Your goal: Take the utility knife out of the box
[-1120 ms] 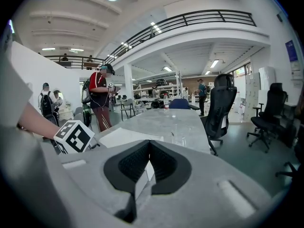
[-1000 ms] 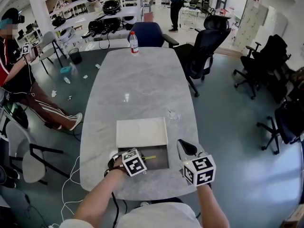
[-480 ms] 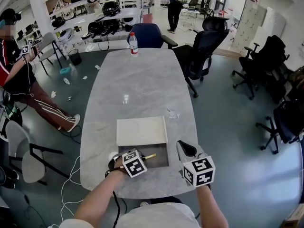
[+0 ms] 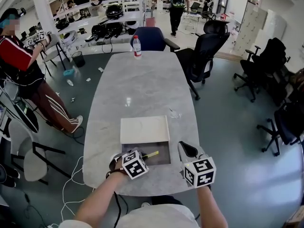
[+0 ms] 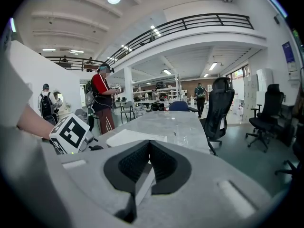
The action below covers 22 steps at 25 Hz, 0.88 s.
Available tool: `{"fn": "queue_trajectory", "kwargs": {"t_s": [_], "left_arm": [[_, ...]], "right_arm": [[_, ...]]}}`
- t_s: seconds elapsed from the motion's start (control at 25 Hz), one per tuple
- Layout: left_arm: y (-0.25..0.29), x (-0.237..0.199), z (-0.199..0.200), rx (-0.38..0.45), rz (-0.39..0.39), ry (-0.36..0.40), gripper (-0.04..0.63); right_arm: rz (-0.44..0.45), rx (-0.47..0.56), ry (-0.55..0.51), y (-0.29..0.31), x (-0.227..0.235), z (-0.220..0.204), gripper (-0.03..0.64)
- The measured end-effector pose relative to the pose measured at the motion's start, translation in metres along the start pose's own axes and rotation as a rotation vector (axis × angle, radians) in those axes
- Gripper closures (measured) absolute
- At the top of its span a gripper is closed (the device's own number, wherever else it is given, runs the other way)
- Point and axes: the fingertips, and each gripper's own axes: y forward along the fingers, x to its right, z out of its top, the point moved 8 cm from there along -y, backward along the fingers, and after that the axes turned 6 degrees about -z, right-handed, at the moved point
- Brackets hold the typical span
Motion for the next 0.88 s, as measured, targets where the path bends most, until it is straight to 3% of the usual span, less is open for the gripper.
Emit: {"fn": "queue_trajectory", "kwargs": {"t_s": [0.4,0.88], "left_arm": [[-0.044,0.015,-0.012,0.138,0.109,-0.085,0.535],[-0.103,0.038,-0.03,0.394,0.272,-0.232,0.535]], "right_arm": [[0.006,0.033,-0.004,-0.017,-0.021,0.0,0.612],[-0.01,0.078,-0.011,-0.05,-0.045,0.001,0.612]]}}
